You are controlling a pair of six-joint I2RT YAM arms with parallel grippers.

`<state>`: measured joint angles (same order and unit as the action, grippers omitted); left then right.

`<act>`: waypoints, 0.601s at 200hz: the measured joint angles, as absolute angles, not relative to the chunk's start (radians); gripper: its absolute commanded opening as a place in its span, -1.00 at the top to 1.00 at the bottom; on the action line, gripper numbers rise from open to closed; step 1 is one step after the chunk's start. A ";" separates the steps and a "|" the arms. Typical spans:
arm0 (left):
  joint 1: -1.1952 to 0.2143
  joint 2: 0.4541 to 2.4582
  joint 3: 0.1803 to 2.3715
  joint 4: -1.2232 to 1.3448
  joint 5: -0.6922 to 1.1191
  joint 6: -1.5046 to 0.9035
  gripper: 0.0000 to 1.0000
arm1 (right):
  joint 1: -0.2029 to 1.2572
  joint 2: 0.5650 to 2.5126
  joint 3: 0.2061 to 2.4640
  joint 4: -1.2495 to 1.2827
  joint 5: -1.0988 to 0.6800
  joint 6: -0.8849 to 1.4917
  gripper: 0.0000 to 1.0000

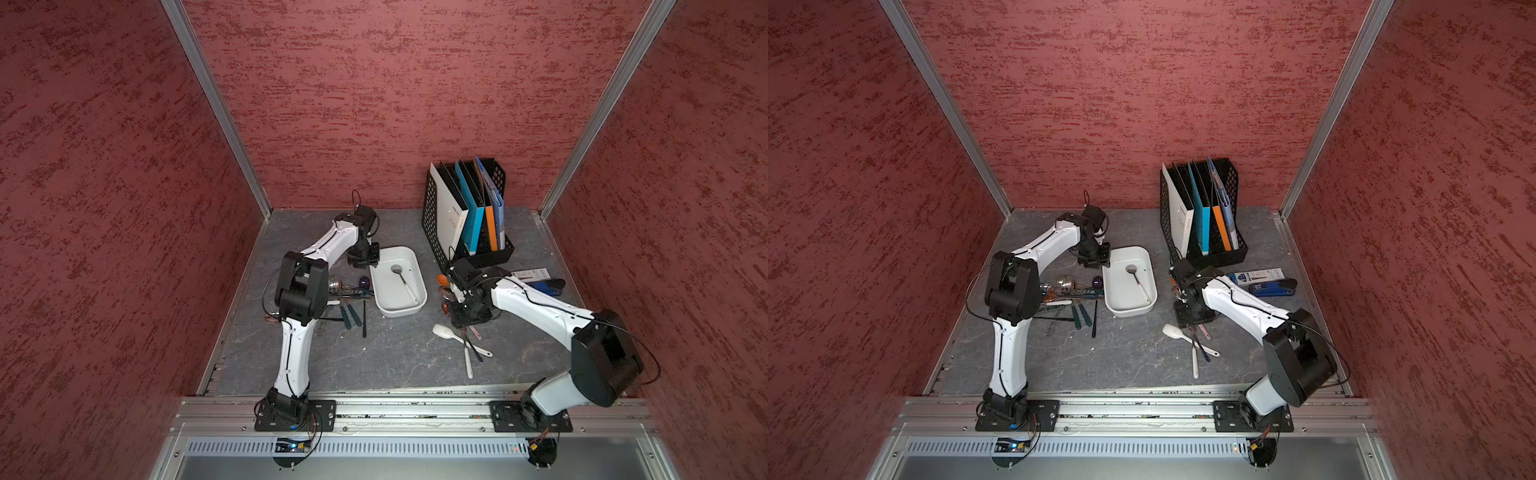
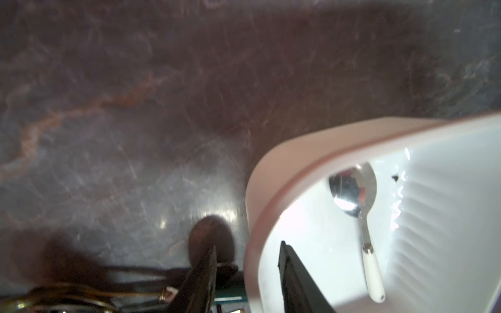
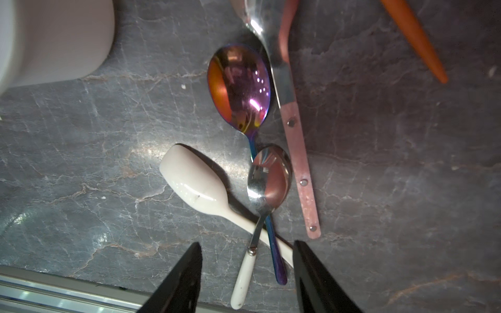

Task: Put the spoon into the storage box
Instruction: Pick up the spoon from the center of the board.

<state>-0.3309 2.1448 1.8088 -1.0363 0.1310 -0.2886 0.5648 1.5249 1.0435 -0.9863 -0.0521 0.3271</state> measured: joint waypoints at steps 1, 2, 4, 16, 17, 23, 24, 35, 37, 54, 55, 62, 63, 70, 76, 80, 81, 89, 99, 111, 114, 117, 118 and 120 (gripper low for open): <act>-0.331 2.142 1.806 -1.036 0.131 -0.289 0.06 | 0.565 1.525 1.043 -0.987 -0.053 0.329 -0.04; -0.332 2.137 1.802 -1.036 0.132 -0.290 0.06 | 0.565 1.523 1.040 -0.987 -0.056 0.334 -0.03; -0.332 2.128 1.794 -1.036 0.132 -0.286 0.06 | 0.565 1.522 1.037 -0.988 -0.056 0.337 -0.02; -0.337 2.083 1.758 -1.027 0.132 -0.282 0.02 | 0.565 1.504 1.013 -0.996 -0.066 0.358 0.03; -0.338 2.075 1.754 -1.026 0.132 -0.280 0.02 | 0.565 1.501 1.009 -0.997 -0.067 0.363 0.03; -0.340 2.051 1.737 -1.021 0.132 -0.279 0.01 | 0.565 1.487 0.994 -0.999 -0.072 0.374 0.05; -0.340 2.048 1.735 -1.020 0.133 -0.278 0.01 | 0.565 1.483 0.990 -1.000 -0.072 0.377 0.05; -0.344 1.995 1.697 -1.004 0.131 -0.274 -0.01 | 0.565 1.448 0.960 -1.006 -0.078 0.398 0.09; -0.344 1.982 1.689 -1.002 0.131 -0.273 -0.02 | 0.565 1.441 0.955 -1.007 -0.080 0.402 0.09; -0.345 1.899 1.630 -0.984 0.130 -0.271 -0.05 | 0.573 1.390 0.917 -1.021 -0.087 0.434 0.14; -0.345 1.892 1.625 -0.982 0.130 -0.271 -0.05 | 0.573 1.389 0.916 -1.021 -0.087 0.436 0.14; -0.346 1.860 1.602 -0.977 0.129 -0.271 -0.06 | 0.579 1.378 0.904 -1.022 -0.088 0.450 0.15; -0.347 1.853 1.597 -0.976 0.130 -0.271 -0.06 | 0.580 1.377 0.903 -1.022 -0.089 0.450 0.14; -0.347 1.822 1.575 -0.971 0.130 -0.271 -0.07 | 0.588 1.372 0.892 -1.021 -0.090 0.463 0.14; -0.347 1.794 1.554 -0.965 0.130 -0.271 -0.08 | 0.596 1.370 0.884 -1.021 -0.091 0.472 0.15; -0.347 1.776 1.540 -0.963 0.130 -0.272 -0.08 | 0.603 1.370 0.876 -1.019 -0.092 0.477 0.15; -0.347 1.773 1.538 -0.962 0.130 -0.272 -0.08 | 0.604 1.370 0.875 -1.018 -0.092 0.480 0.15; -0.347 1.742 1.512 -0.959 0.130 -0.272 -0.09 | 0.616 1.371 0.860 -1.015 -0.093 0.492 0.16; -0.348 1.707 1.478 -0.953 0.130 -0.273 -0.09 | 0.628 1.371 0.842 -1.013 -0.094 0.509 0.17; -0.348 1.670 1.439 -0.947 0.131 -0.274 -0.10 | 0.640 1.371 0.825 -1.009 -0.094 0.523 0.20; -0.348 1.663 1.431 -0.945 0.130 -0.276 -0.11 | 0.643 1.371 0.821 -1.007 -0.094 0.527 0.20; -0.348 1.655 1.422 -0.943 0.131 -0.276 -0.11 | 0.645 1.371 0.817 -1.005 -0.094 0.529 0.20; -0.348 1.652 1.417 -0.942 0.131 -0.276 -0.11 | 0.646 1.371 0.817 -1.004 -0.094 0.530 0.20; -0.348 1.647 1.411 -0.941 0.131 -0.276 -0.11 | 0.647 1.370 0.815 -1.002 -0.094 0.533 0.21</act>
